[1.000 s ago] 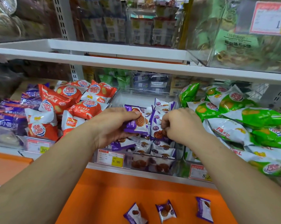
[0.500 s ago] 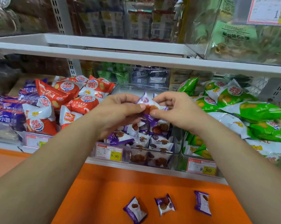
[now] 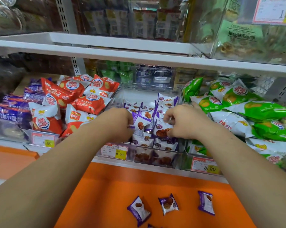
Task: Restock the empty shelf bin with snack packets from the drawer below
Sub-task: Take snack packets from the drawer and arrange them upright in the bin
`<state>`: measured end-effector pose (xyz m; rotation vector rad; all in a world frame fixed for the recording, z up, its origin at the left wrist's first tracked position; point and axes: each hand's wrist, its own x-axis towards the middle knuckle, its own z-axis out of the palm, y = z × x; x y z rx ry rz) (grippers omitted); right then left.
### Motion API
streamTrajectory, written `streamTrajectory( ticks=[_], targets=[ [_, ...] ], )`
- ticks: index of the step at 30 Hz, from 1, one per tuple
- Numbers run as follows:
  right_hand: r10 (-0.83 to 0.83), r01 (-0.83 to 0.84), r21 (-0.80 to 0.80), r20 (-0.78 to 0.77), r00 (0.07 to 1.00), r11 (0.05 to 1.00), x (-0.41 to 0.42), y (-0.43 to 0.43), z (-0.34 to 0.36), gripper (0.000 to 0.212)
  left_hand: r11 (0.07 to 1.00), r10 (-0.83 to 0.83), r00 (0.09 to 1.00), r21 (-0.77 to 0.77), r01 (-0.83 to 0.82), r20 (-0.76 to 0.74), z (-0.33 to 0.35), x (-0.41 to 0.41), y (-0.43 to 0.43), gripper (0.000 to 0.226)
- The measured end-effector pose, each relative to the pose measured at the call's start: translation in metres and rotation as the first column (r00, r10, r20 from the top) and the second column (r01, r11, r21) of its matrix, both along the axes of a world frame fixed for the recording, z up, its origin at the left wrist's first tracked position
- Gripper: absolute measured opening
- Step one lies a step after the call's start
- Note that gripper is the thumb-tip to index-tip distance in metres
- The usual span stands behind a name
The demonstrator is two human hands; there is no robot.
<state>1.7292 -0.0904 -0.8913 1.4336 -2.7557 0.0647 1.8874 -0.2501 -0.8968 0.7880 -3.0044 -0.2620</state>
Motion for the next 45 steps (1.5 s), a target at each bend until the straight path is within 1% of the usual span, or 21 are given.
streamTrajectory(
  ticks=[3,5,7,10,14,16,17,20,22,25,27,28,30,31,32,33,35,37,38,43,45],
  targets=[
    [0.035,-0.034,-0.005,0.033,0.999,0.999,0.000,0.003,-0.001,0.036,0.999,0.040,0.986,0.021,-0.037,-0.160,0.014,0.000,-0.002,0.009],
    [0.032,-0.032,0.005,0.035,0.999,0.999,0.000,0.004,0.000,0.032,0.958,0.128,0.935,0.287,-0.030,-0.330,0.026,-0.002,0.002,0.009],
    [0.019,-0.020,0.020,0.036,0.999,1.000,0.001,0.003,0.002,0.029,0.786,0.289,0.861,0.617,0.036,-0.419,0.034,-0.004,0.010,0.010],
    [0.002,-0.003,0.044,0.013,1.000,0.999,0.004,0.001,0.002,0.028,0.593,0.407,0.845,0.804,0.044,-0.346,0.036,-0.004,0.013,0.011],
    [0.010,-0.011,0.064,0.014,1.000,0.998,0.007,0.003,0.011,0.049,0.489,0.454,0.841,0.871,0.041,-0.294,0.024,-0.005,0.010,0.014],
    [0.038,-0.035,-0.041,0.068,0.997,0.999,0.006,0.007,0.022,0.069,0.391,0.500,0.821,0.918,0.071,-0.276,0.018,-0.008,0.010,0.013],
    [0.077,-0.054,-0.138,0.166,0.983,0.989,0.006,0.010,0.027,0.074,0.313,0.530,0.808,0.945,0.096,-0.258,0.016,-0.010,0.011,0.015],
    [0.324,-0.084,-0.457,0.478,0.816,0.886,0.006,0.017,0.029,0.066,0.134,0.559,0.803,0.978,0.160,-0.208,0.012,-0.016,0.017,0.016],
    [0.444,-0.034,-0.597,0.557,0.702,0.802,0.007,0.020,0.026,0.061,0.033,0.538,0.820,0.977,0.210,-0.194,0.010,-0.018,0.023,0.018],
    [0.525,0.049,-0.667,0.628,0.575,0.744,0.008,0.022,0.023,0.052,-0.061,0.487,0.846,0.958,0.280,-0.217,0.015,-0.017,0.035,0.016],
    [0.563,0.064,-0.677,0.656,0.503,0.733,0.010,0.022,0.020,0.040,0.011,0.454,0.854,0.960,0.279,-0.253,0.017,-0.015,0.039,0.011],
    [0.566,0.082,-0.683,0.660,0.495,0.725,0.009,0.021,0.017,0.038,0.119,0.453,0.846,0.960,0.255,-0.281,0.014,-0.015,0.037,0.008],
    [0.508,0.161,-0.679,0.666,0.546,0.717,0.008,0.020,0.012,0.037,0.489,0.454,0.790,0.856,0.166,-0.412,0.002,-0.016,0.027,0.006],
    [0.463,0.213,-0.666,0.680,0.569,0.715,0.008,0.020,0.011,0.035,0.697,0.399,0.773,0.711,0.093,-0.493,-0.006,-0.017,0.019,0.008],
    [0.419,0.255,-0.648,0.694,0.585,0.718,0.007,0.021,0.012,0.035,0.851,0.299,0.801,0.525,0.022,-0.518,-0.012,-0.017,0.012,0.010],
    [0.377,0.286,-0.631,0.704,0.602,0.721,0.008,0.021,0.014,0.036,0.931,0.201,0.859,0.366,-0.017,-0.470,-0.017,-0.017,0.007,0.013],
    [0.315,0.322,-0.616,0.702,0.638,0.719,0.009,0.023,0.019,0.035,0.971,0.075,0.957,0.240,-0.006,-0.280,-0.026,-0.018,0.001,0.034],
    [0.276,0.342,-0.578,0.726,0.630,0.741,0.012,0.024,0.023,0.033,0.964,0.047,0.987,0.266,-0.005,-0.151,-0.031,-0.022,0.001,0.059],
    [0.255,0.348,-0.548,0.746,0.615,0.761,0.012,0.025,0.023,0.031,0.964,0.043,0.991,0.265,-0.008,-0.128,-0.032,-0.025,0.002,0.062],
    [0.184,0.373,-0.448,0.804,0.565,0.813,0.011,0.023,0.026,0.033,0.957,0.120,0.960,0.285,-0.045,-0.253,-0.040,-0.037,0.003,0.040],
    [0.188,0.322,-0.427,0.800,0.570,0.845,0.009,0.025,0.028,0.022,0.942,0.153,0.946,0.330,-0.053,-0.285,-0.038,-0.036,0.000,0.034]
  ],
)
